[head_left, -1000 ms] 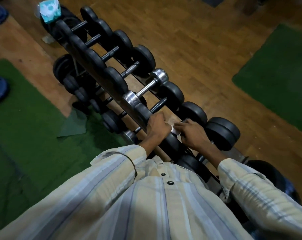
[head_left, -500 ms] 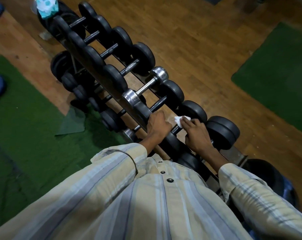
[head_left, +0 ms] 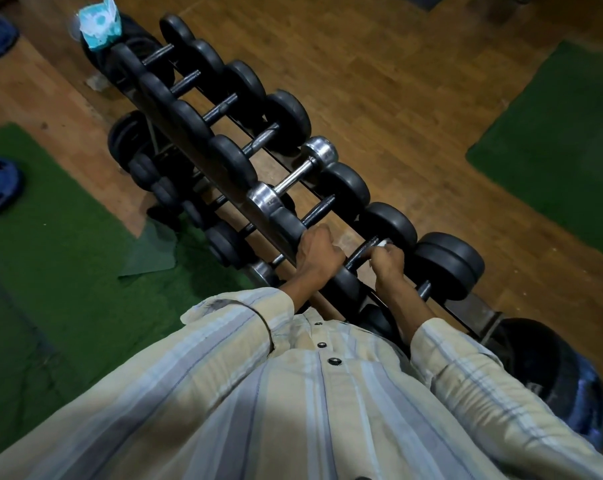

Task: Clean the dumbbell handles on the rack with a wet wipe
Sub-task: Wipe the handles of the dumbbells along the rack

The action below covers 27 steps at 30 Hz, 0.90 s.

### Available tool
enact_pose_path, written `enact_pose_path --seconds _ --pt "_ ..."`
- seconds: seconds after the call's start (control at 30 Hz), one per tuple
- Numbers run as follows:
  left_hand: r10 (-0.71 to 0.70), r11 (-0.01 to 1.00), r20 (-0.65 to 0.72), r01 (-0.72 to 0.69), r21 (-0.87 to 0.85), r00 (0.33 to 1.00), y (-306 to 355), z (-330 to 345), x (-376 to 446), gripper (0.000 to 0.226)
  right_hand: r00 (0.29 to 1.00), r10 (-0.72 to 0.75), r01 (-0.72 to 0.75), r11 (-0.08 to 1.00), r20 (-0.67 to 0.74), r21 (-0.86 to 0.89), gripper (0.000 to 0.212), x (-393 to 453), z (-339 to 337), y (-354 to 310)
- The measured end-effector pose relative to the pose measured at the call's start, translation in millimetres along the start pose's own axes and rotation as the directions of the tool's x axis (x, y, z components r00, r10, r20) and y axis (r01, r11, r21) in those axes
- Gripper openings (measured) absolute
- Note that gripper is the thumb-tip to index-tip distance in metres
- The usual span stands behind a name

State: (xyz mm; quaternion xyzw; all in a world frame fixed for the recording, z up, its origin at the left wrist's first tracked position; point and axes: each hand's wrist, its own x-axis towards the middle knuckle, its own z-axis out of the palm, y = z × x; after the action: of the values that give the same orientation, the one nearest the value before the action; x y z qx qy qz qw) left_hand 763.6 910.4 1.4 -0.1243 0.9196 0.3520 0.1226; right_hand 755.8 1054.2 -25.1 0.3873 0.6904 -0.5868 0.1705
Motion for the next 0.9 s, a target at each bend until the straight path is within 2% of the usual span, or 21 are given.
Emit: enact_pose_path --seconds 0.07,0.17,0.27,0.37,0.4,0.43,0.5,0.6,0.67,0.77,0.9 --pt "-0.001 1.0 0.014 0.001 -0.001 1.0 0 -1 1 0.01 0.981 0.153 -0.179 0.949 0.116 0.259 0.019 14 -5 -2" --pt "0.007 1.0 0.019 -0.007 0.0 1.0 2 -3 1 0.008 0.94 0.199 -0.314 0.82 0.277 0.478 0.024 23 -11 7" --pt "0.004 1.0 0.015 -0.004 0.0 1.0 2 -2 0 0.009 0.906 0.173 -0.384 0.72 0.387 0.578 0.039 19 -14 5" --pt "-0.001 1.0 0.02 0.001 0.007 1.0 4 -4 -1 0.011 0.914 0.162 -0.384 0.641 0.372 0.664 0.018 14 -12 -2" --pt "0.001 1.0 0.025 -0.001 0.01 1.0 4 -5 -1 0.011 0.919 0.17 -0.379 0.631 0.356 0.676 0.017 12 -13 -3" --pt "0.003 1.0 0.026 -0.003 0.014 1.0 5 -5 -1 0.011 0.92 0.177 -0.377 0.644 0.35 0.665 0.018 12 -11 -3" --pt "0.0 1.0 0.017 -0.001 0.025 1.0 5 -4 -1 0.01 0.928 0.181 -0.347 0.74 0.327 0.576 0.02 13 -9 -1" --pt "-0.009 0.999 0.001 0.009 0.035 1.0 7 -2 -1 0.012 0.944 0.169 -0.252 0.924 0.284 0.288 0.02 5 -6 4" --pt "-0.021 0.999 -0.012 0.021 0.034 1.0 9 -1 -1 0.014 0.951 0.175 -0.2 0.977 0.255 0.075 0.016 -2 -7 8" --pt "-0.029 0.999 -0.023 0.03 0.035 0.999 10 1 -3 0.016 0.96 0.153 -0.105 0.974 0.235 -0.203 0.009 -13 -10 10" --pt "-0.035 0.998 -0.023 0.037 0.048 0.999 11 3 -3 0.025 0.963 0.133 -0.06 0.954 0.233 -0.295 0.019 -27 -16 8"
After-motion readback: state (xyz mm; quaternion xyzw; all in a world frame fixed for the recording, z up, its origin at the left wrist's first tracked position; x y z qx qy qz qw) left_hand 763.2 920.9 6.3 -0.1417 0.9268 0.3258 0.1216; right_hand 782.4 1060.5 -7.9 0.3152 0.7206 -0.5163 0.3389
